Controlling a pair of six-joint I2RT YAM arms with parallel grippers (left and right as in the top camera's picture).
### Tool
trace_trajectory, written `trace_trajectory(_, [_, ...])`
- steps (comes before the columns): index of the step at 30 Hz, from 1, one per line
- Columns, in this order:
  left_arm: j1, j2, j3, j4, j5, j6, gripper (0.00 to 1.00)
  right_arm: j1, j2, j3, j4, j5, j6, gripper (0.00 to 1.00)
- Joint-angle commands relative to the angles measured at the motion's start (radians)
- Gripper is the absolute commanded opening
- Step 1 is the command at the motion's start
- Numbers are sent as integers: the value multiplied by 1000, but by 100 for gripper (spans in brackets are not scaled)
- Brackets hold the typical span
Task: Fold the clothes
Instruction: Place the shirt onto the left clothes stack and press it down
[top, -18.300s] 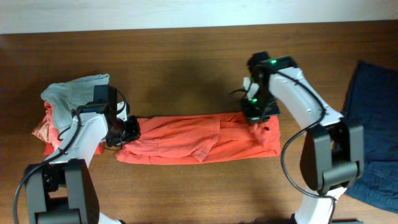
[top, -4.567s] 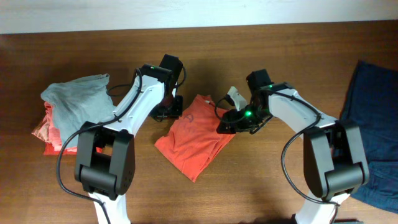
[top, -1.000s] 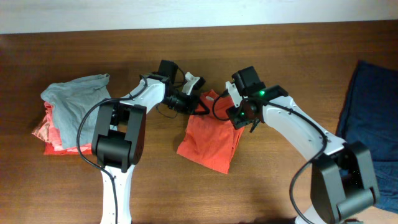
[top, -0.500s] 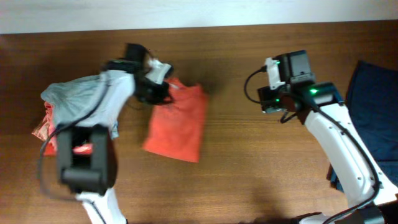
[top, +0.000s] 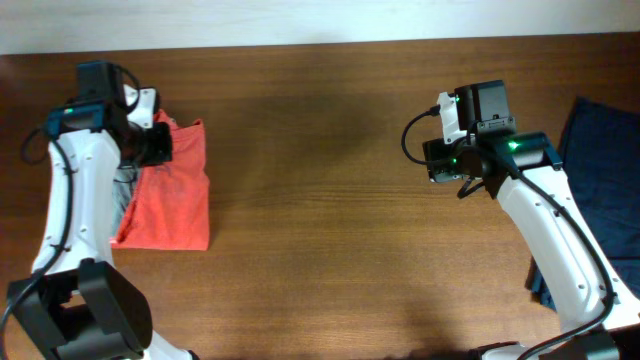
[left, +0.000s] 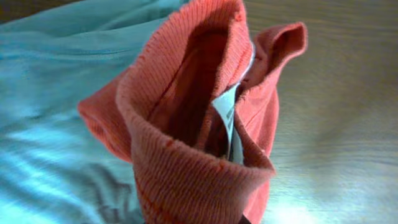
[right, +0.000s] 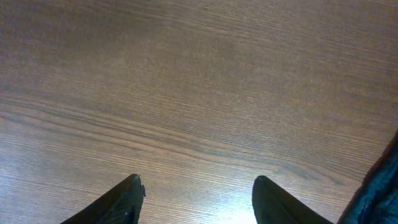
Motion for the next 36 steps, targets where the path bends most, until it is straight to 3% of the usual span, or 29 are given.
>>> trace_trajectory(1, [45,-42,5,22,-20,-29,0,-5,-20,12,-3,4,7,61])
trace_trajectory(18, [245,-35,5,251,-98,-174,0,-3,-20,12,-8,-22,7,61])
trace_trajectory(36, [356,118,4,281,-123,-216,0,-3,-20,12,-15,-23,7,61])
